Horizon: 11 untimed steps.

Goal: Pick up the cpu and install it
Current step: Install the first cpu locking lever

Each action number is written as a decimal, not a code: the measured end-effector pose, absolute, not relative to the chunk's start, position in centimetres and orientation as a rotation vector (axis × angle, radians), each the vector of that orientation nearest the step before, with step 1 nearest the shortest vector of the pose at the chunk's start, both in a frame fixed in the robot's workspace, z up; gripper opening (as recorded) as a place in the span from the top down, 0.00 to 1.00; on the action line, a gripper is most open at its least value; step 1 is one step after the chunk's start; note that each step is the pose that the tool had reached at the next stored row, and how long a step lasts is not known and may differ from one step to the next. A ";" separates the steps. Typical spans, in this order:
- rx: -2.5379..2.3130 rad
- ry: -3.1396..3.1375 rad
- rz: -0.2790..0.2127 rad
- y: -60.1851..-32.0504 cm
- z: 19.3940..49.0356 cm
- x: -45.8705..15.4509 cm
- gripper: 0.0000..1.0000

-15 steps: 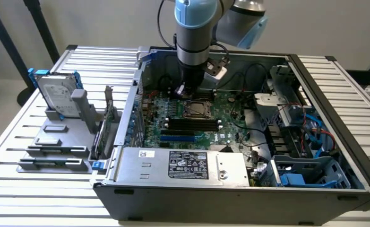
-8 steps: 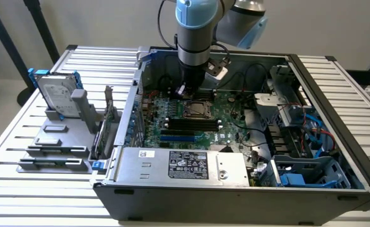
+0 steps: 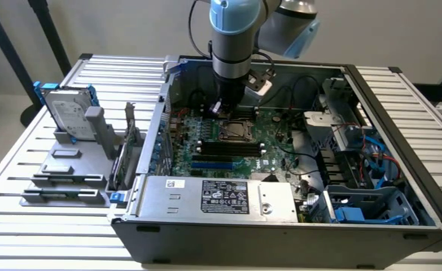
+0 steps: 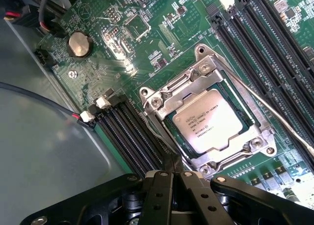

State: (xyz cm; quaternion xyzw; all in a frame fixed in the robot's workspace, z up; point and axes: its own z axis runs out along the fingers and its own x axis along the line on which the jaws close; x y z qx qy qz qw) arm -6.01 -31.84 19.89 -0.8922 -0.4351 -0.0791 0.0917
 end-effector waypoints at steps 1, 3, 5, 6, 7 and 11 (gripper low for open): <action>-2.651 -1.291 -0.235 -31.8 19.9 -6.0 0.89; -2.654 -1.286 -0.235 -31.8 19.9 -6.0 0.89; -2.656 -1.283 -0.236 -31.8 19.9 -6.0 0.89; -2.656 -1.281 -0.236 -31.8 19.9 -6.0 0.89; -2.657 -1.280 -0.237 -31.8 19.9 -6.0 0.89; -2.658 -1.277 -0.237 -31.7 19.8 -5.9 0.89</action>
